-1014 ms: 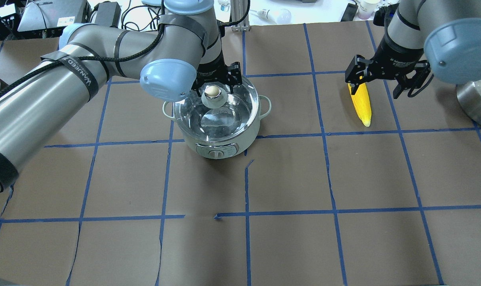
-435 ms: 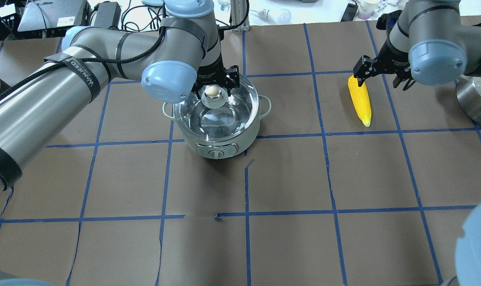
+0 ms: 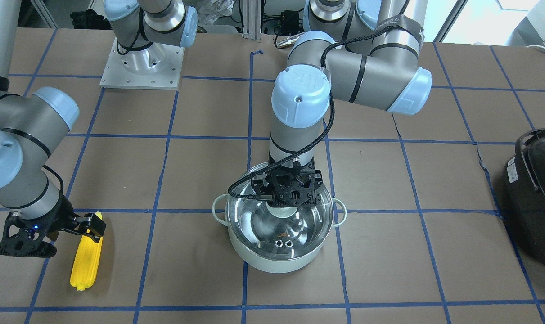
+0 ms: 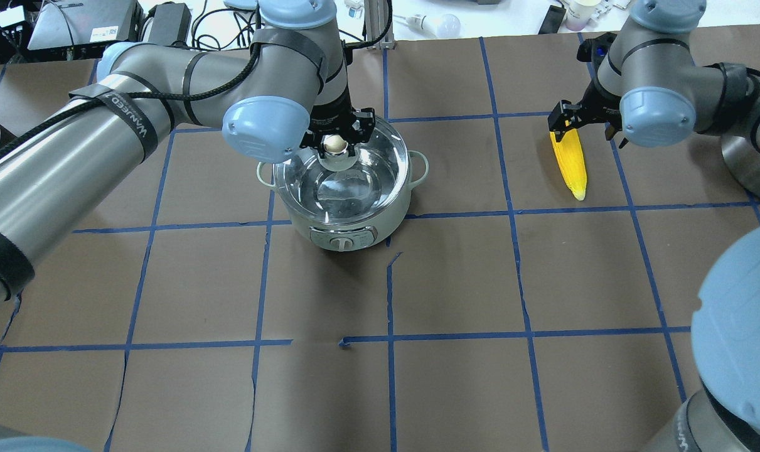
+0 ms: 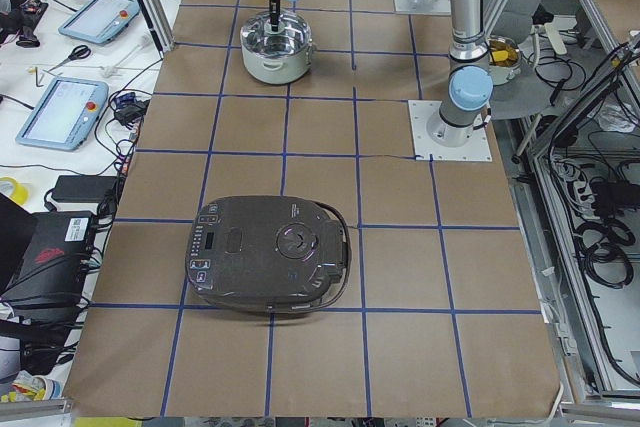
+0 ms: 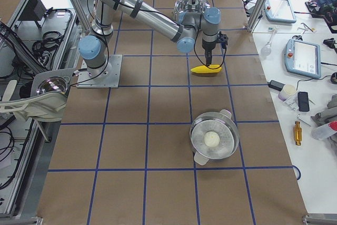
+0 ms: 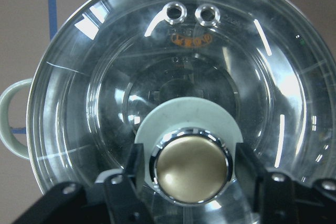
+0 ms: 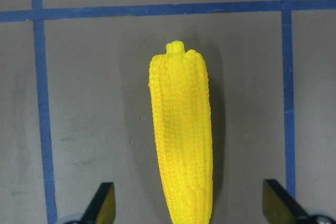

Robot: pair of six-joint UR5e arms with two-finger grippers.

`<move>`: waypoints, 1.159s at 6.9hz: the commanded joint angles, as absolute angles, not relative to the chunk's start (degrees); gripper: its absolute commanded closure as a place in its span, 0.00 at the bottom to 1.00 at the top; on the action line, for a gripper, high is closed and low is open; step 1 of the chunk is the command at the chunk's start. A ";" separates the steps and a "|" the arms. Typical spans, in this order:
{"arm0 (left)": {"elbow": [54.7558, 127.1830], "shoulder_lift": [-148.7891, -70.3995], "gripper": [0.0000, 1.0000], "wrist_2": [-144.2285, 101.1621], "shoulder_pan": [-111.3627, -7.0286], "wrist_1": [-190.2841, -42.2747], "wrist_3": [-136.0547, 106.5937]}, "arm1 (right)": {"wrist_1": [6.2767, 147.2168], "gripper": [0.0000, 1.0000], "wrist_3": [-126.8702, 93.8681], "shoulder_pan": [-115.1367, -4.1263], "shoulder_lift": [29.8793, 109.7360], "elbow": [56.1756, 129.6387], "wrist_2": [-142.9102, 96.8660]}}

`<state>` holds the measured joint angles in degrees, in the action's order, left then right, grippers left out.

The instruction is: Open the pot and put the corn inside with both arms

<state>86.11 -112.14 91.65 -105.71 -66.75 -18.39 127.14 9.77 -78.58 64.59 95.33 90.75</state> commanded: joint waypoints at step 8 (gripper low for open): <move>86.20 -106.60 0.68 91.32 -82.31 -73.86 2.92 | 132.01 1.00 12.48 -78.57 57.30 95.02 91.41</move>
<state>84.15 -106.02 91.39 -87.45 -76.44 -3.28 132.24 12.16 -78.57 56.95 95.40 91.17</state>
